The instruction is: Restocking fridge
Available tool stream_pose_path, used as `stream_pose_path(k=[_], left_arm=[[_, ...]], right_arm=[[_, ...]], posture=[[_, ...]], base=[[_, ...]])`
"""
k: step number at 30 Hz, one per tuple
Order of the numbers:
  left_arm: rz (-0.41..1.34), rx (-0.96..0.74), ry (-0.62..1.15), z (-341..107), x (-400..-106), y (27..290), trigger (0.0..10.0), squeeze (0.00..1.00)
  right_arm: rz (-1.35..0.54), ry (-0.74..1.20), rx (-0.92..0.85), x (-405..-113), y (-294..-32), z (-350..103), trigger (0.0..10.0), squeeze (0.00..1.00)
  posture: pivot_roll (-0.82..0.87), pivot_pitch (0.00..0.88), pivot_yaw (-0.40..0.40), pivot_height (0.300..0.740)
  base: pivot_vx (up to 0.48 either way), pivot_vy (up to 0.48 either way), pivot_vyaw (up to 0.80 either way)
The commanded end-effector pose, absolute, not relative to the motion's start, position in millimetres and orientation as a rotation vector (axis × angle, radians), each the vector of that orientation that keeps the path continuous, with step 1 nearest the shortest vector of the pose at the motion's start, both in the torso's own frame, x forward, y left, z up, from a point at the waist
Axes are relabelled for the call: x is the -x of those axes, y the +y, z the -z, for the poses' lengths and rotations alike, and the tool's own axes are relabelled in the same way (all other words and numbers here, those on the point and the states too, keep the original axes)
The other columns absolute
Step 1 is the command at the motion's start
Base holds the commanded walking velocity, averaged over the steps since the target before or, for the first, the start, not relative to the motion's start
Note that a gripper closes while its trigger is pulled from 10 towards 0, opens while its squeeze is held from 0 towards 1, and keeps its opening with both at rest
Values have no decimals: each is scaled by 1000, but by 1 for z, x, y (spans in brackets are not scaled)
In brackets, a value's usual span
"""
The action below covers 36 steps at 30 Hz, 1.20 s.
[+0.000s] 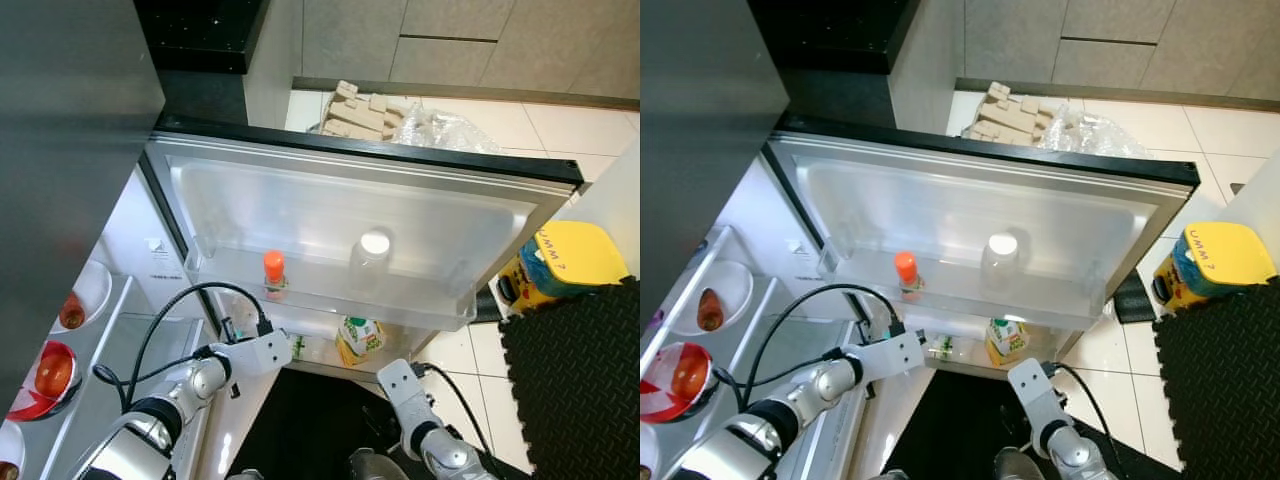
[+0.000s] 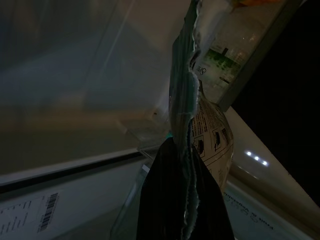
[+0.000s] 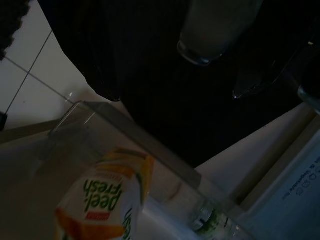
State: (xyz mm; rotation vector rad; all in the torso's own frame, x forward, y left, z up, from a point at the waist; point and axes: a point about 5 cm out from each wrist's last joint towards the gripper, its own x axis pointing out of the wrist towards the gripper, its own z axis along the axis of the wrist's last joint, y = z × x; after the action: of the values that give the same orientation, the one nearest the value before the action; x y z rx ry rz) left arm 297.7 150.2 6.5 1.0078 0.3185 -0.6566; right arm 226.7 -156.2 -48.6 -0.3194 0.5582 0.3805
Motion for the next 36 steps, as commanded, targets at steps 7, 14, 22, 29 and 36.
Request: stream_pose_path(k=[7,14,22,29,36], left_arm=[[674,-1020,300,-8,-298,147,10000,0],[690,-1024,275,-9,-299,138,10000,0],[692,-1031,241,-14,-304,133,10000,0],[709,-1014,164,-20,-305,125,10000,0],[681,-1062,-18,-36,-311,113,10000,0]], right_arm=[[-348,627,308,-208,-163,61,10000,0],[-315,619,291,-206,-165,61,10000,0],[-305,626,296,-205,-164,62,10000,0],[-305,608,299,-205,-164,61,10000,0],[-295,612,302,-205,-165,62,10000,0]], posture=[[-105,206,25,701],[-118,198,48,681],[-121,194,57,681],[-124,194,61,651],[-126,197,63,651]], base=[[0,0,0],[0,0,0],[0,0,0],[0,0,0],[0,0,0]])
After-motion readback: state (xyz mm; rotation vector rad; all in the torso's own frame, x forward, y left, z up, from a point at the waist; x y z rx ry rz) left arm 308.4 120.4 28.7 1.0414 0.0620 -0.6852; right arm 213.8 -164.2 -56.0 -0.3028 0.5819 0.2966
